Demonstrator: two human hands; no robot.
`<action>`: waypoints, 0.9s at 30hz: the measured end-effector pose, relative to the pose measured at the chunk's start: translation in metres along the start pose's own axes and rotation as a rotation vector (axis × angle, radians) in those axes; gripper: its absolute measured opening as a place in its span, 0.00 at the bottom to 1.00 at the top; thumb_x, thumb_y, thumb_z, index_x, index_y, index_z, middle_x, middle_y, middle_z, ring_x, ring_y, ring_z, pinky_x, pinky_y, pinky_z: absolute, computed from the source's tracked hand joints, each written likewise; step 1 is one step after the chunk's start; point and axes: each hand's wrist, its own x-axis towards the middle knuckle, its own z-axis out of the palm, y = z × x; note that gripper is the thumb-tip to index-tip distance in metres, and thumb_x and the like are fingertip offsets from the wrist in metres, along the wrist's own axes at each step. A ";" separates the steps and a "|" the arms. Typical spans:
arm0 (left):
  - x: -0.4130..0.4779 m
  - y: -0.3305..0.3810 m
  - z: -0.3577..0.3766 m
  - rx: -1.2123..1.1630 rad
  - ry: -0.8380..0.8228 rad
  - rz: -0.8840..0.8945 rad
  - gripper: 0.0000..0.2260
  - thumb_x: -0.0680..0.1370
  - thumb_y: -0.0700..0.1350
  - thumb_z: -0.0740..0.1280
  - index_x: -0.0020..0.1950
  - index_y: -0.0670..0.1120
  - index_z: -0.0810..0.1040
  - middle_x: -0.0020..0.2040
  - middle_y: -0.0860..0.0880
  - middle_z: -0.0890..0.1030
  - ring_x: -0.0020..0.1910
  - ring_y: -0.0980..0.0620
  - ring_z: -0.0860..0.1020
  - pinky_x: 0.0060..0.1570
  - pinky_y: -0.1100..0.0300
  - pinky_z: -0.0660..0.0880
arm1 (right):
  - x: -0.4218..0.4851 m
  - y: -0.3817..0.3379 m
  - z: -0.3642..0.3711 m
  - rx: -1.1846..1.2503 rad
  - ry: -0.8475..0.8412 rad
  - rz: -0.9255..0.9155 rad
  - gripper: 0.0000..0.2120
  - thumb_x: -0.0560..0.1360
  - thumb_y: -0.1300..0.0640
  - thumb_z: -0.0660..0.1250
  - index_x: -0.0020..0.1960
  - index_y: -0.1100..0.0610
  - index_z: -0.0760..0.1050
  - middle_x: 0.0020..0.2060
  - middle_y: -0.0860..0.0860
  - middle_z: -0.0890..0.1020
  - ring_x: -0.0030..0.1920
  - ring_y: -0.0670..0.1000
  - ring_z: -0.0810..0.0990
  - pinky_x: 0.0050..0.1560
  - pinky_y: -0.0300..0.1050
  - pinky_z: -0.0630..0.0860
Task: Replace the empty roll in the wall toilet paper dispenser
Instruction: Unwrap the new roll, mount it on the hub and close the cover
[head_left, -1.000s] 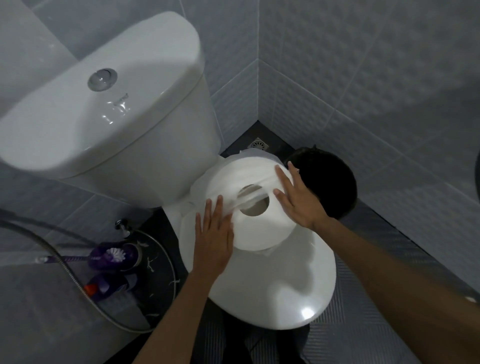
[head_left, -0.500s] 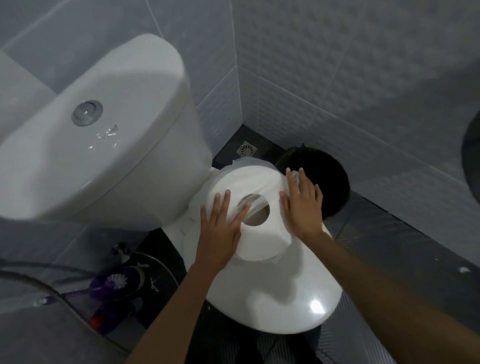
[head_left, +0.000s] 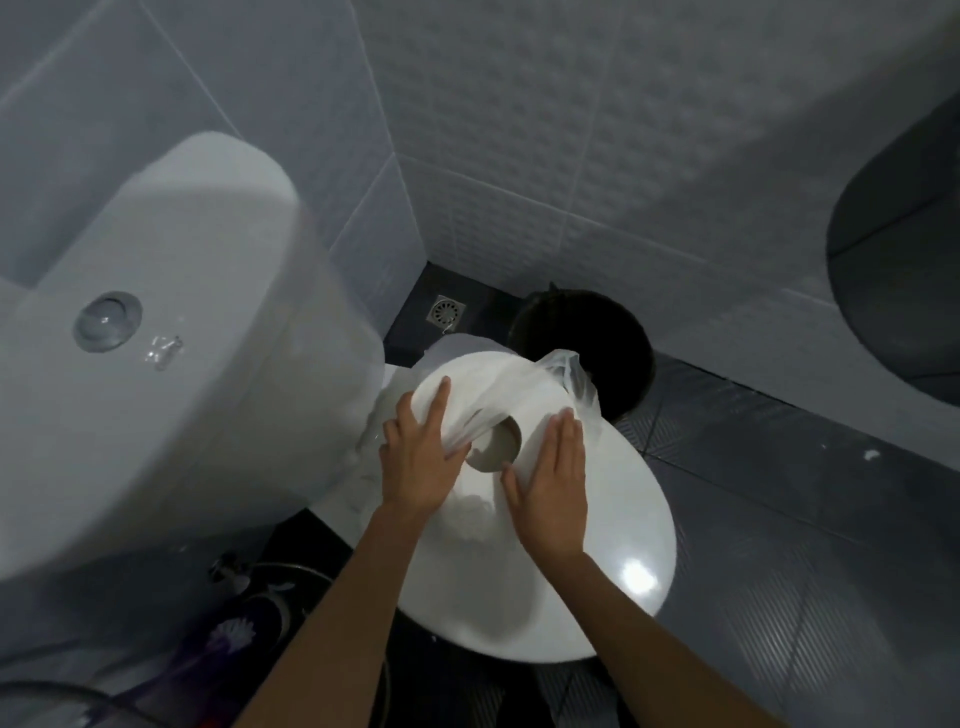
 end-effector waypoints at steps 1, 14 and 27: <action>-0.005 0.002 0.001 -0.012 -0.002 -0.008 0.37 0.75 0.57 0.65 0.77 0.61 0.47 0.74 0.44 0.55 0.69 0.39 0.62 0.65 0.45 0.66 | 0.002 0.002 -0.002 -0.011 0.007 0.008 0.38 0.75 0.47 0.64 0.76 0.65 0.52 0.76 0.61 0.54 0.77 0.59 0.52 0.76 0.51 0.51; -0.040 0.002 0.011 -0.303 0.194 0.026 0.28 0.78 0.62 0.49 0.77 0.54 0.54 0.76 0.47 0.61 0.74 0.47 0.60 0.71 0.46 0.60 | 0.021 0.015 -0.040 0.019 0.018 0.351 0.44 0.66 0.42 0.72 0.72 0.60 0.57 0.64 0.60 0.68 0.63 0.60 0.69 0.56 0.54 0.73; 0.022 0.008 0.005 -0.709 -0.301 -0.421 0.32 0.76 0.65 0.56 0.73 0.47 0.66 0.71 0.44 0.71 0.67 0.43 0.71 0.69 0.47 0.66 | 0.034 0.035 -0.061 0.065 -0.133 0.385 0.41 0.65 0.37 0.71 0.70 0.52 0.57 0.61 0.57 0.75 0.56 0.60 0.78 0.50 0.53 0.75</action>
